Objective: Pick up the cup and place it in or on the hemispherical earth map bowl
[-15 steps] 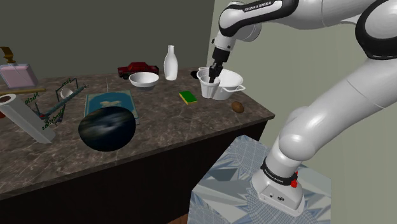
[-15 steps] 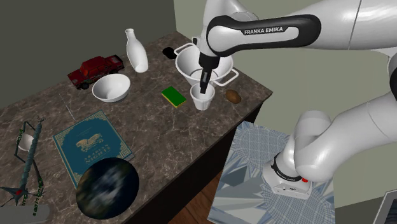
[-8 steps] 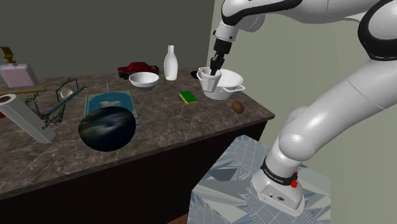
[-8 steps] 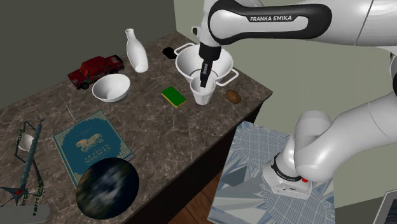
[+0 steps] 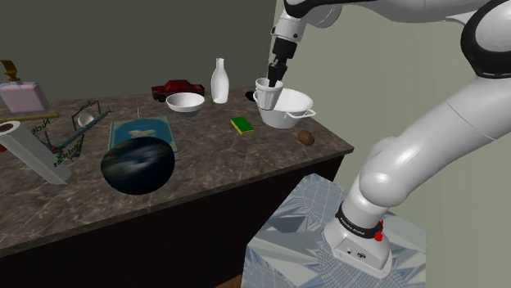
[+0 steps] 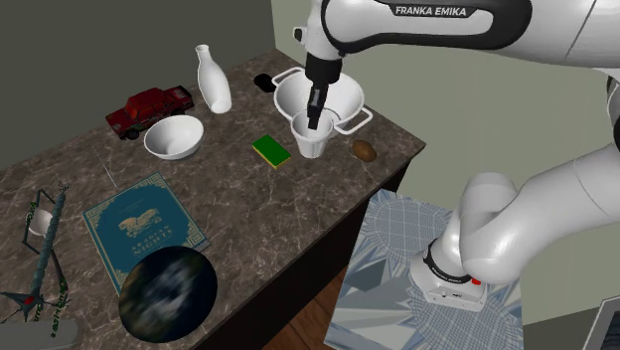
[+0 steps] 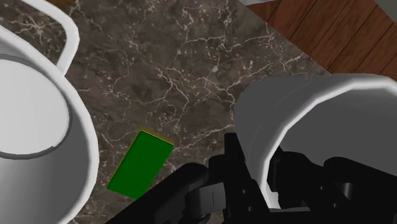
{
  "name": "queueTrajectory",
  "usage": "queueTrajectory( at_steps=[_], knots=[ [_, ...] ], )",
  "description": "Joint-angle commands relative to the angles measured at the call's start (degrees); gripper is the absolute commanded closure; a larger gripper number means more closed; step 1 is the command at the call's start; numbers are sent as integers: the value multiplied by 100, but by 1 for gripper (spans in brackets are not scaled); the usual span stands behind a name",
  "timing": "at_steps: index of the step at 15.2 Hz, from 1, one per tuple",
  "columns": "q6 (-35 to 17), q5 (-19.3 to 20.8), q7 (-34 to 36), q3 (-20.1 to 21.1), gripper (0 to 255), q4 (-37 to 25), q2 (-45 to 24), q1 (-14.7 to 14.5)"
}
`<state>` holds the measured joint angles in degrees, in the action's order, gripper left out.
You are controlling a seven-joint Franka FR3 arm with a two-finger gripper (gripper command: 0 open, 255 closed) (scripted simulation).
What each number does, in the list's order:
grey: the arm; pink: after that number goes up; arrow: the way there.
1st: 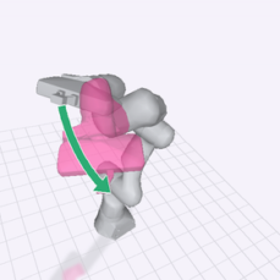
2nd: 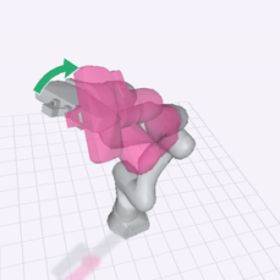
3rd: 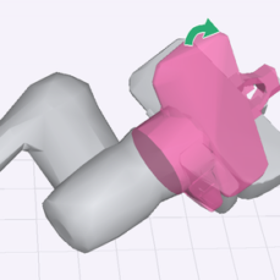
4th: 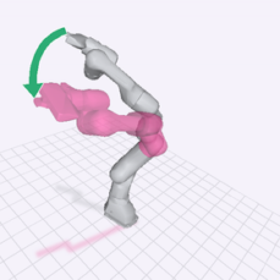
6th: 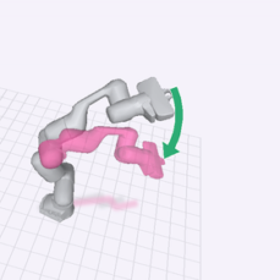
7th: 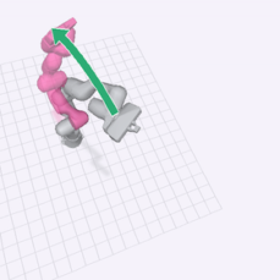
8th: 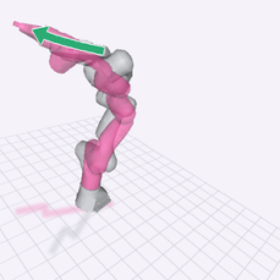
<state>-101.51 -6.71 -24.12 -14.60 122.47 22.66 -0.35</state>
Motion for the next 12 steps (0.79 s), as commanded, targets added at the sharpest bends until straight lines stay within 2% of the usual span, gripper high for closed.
queueTrajectory(
  at_steps=[1, 12],
  knots=[
    [-36, -75, 208, 146, 255, -99, -106, -93],
    [-318, -408, 1530, 1049, 255, -926, -984, -679]
  ],
)
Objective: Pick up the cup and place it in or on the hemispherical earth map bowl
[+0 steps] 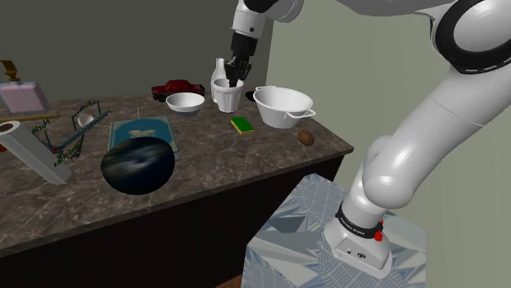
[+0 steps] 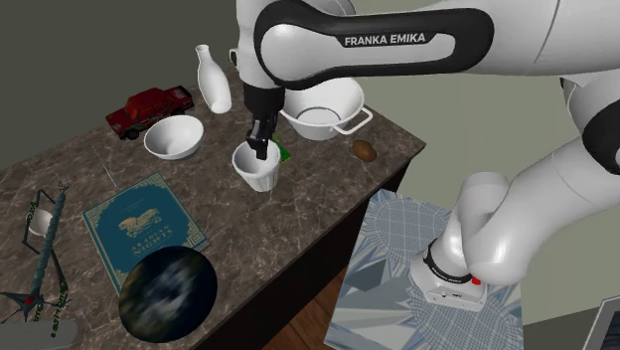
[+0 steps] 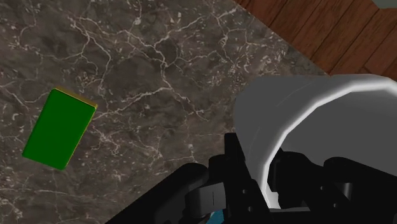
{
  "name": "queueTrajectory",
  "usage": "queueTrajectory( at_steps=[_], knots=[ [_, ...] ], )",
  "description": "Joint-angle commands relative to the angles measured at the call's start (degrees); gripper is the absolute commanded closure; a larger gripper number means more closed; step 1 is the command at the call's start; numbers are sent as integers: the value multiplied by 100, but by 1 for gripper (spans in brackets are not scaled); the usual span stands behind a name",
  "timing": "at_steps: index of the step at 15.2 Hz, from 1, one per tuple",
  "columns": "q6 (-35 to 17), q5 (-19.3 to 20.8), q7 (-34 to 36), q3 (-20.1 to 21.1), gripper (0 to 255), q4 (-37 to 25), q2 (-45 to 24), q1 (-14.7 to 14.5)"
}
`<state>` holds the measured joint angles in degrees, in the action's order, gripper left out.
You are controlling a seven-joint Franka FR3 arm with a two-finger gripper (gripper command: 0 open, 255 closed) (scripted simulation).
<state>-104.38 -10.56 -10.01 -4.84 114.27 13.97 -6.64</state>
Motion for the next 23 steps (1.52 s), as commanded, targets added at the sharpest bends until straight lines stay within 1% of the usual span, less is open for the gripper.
queueTrajectory(
  at_steps=[1, 6, 10, 14, 18, 19, 23],
  knots=[
    [-47, -37, 235, 146, 255, -222, -224, -100],
    [-85, -53, 818, 481, 255, -907, -838, -352],
    [-52, -1, 1280, 718, 255, -1598, -1412, -553],
    [60, 107, 1739, 913, 255, -2445, -2072, -777],
    [285, 265, 2186, 1063, 255, -3508, -2844, -1031],
    [303, 274, 2210, 1068, 255, -3578, -2893, -1050],
    [-25, 257, 2161, 1066, 255, -3190, -2836, -1048]
  ],
)
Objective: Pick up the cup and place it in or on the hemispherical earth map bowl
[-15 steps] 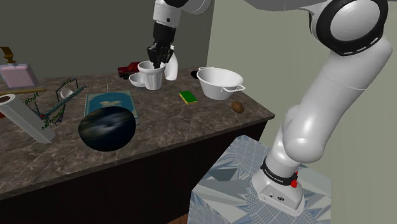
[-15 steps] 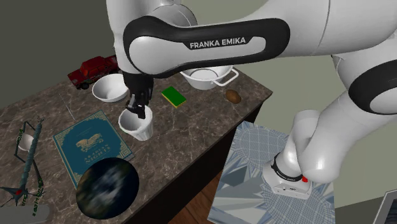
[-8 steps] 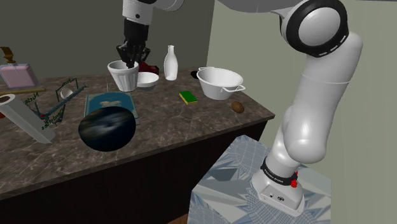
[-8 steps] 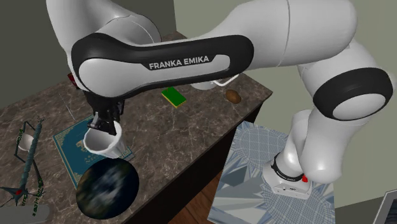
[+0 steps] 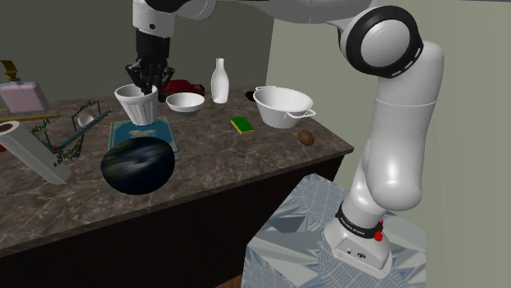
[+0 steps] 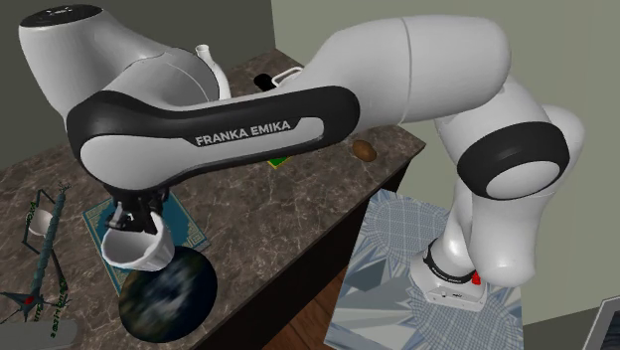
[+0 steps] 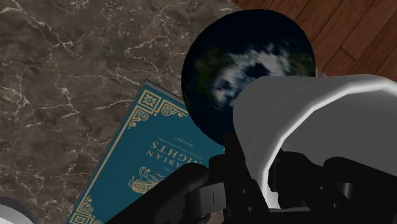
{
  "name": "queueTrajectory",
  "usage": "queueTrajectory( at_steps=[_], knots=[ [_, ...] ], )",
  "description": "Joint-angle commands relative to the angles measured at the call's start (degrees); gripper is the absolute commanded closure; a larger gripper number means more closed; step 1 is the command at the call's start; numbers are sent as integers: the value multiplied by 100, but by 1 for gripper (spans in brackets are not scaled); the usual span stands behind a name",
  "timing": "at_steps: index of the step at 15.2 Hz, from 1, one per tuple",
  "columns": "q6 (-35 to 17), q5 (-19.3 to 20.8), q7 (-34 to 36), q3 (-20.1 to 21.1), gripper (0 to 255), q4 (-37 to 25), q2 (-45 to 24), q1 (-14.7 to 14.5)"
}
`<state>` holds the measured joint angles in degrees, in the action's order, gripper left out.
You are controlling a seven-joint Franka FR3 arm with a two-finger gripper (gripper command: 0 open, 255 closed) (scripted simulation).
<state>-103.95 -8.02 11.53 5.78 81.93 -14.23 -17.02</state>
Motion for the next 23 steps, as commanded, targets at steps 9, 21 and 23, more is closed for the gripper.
queueTrajectory(
  at_steps=[9, 21, 23],
  knots=[
    [-764, -32, -95, 7, 255, 780, 15, -11],
    [-1071, -48, -141, 9, 0, 1065, -9, -12],
    [-1070, -48, -140, 9, 0, 1064, -9, -12]
  ],
)
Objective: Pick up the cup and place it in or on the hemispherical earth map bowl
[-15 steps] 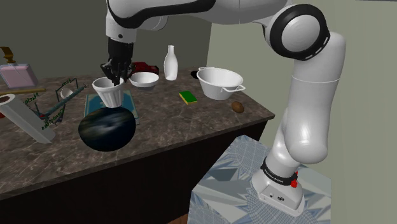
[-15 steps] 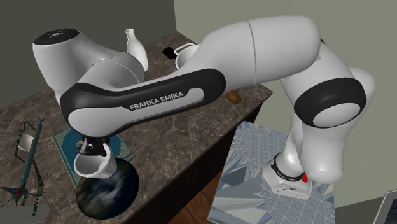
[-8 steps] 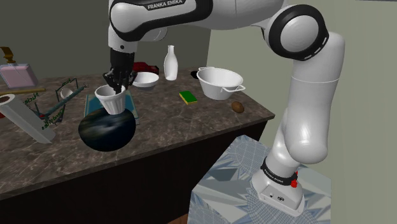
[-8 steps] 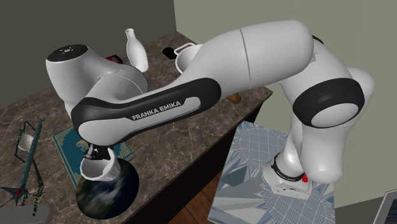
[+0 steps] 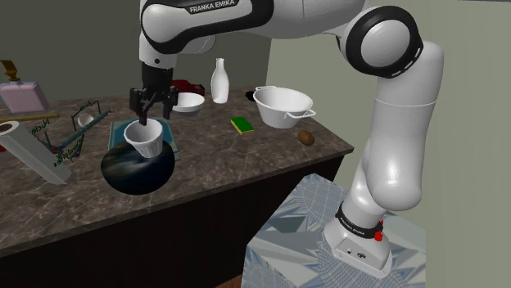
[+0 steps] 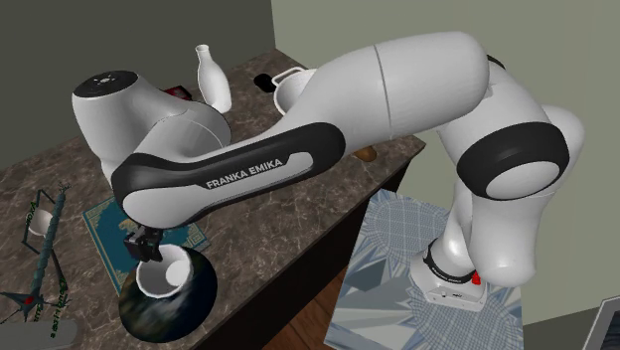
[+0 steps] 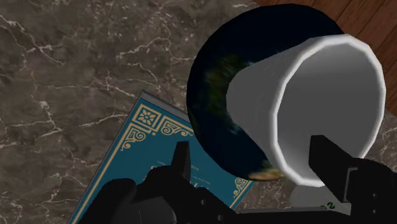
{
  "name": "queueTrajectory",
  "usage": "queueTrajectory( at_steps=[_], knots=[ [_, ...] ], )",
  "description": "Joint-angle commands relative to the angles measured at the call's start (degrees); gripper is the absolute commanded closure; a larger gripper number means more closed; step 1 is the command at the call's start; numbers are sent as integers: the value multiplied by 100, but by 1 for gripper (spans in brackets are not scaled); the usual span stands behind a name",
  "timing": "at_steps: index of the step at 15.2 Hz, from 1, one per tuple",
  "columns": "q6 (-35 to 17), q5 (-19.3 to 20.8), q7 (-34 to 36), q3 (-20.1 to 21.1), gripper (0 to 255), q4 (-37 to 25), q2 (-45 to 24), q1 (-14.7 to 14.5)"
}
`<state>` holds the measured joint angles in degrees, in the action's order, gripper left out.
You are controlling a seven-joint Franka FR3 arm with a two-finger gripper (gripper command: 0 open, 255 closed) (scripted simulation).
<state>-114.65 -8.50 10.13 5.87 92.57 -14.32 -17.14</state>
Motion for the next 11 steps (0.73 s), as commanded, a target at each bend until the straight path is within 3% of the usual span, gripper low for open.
queueTrajectory(
  at_steps=[1, 3, 7, 11],
  knots=[
    [0, 0, 0, 0, 0, 0, 0, 0],
    [0, 0, 0, 0, 0, 0, 0, 0],
    [659, 2, 10, -30, 0, -493, 160, 60],
    [659, 2, 10, -30, 0, -493, 160, 60]
  ],
)
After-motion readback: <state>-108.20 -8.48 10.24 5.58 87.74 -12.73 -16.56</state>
